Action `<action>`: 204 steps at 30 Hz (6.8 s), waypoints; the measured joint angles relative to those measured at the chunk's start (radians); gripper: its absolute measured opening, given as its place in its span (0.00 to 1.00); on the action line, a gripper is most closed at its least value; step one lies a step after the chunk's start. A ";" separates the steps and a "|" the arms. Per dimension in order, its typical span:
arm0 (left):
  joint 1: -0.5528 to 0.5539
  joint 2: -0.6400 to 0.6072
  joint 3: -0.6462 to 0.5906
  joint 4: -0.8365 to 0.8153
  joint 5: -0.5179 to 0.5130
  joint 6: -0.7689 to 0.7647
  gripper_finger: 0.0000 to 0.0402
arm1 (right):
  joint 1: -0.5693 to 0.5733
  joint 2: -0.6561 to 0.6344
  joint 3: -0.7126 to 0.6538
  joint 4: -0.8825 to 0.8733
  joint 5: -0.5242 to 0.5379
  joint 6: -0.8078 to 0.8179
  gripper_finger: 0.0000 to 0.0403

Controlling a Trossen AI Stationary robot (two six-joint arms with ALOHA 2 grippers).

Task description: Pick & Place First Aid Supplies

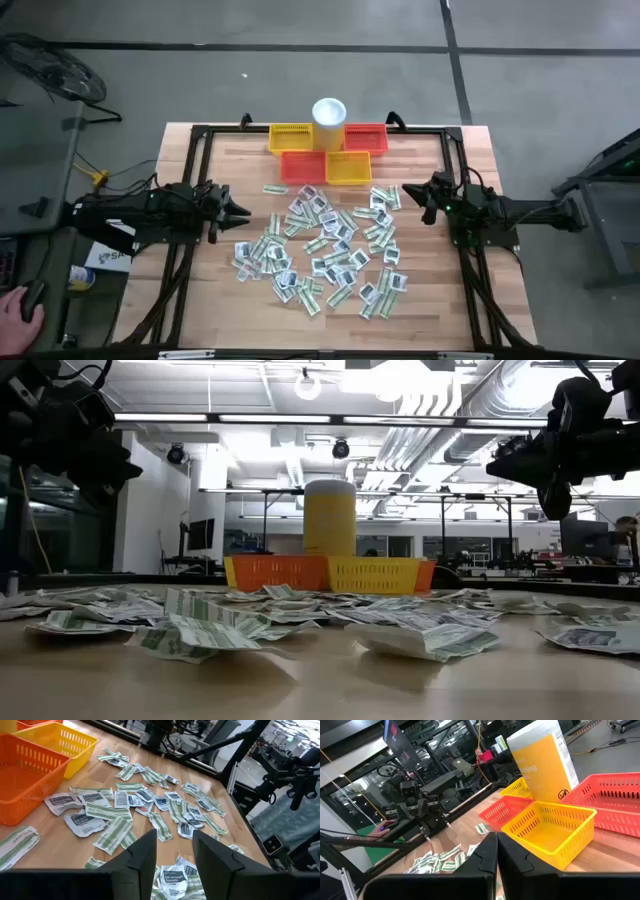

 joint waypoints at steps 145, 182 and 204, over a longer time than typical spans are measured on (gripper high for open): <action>0.000 0.000 0.000 0.000 0.000 0.000 0.32 | -0.636 1.616 0.902 -0.801 -0.522 -1.273 0.32; 0.000 0.000 0.000 0.000 0.000 0.000 0.32 | -0.640 1.302 0.905 -0.792 -0.468 -0.815 0.00; 0.000 0.000 0.000 0.000 0.000 0.000 0.32 | -0.718 1.296 0.907 -0.360 -0.282 -0.122 0.00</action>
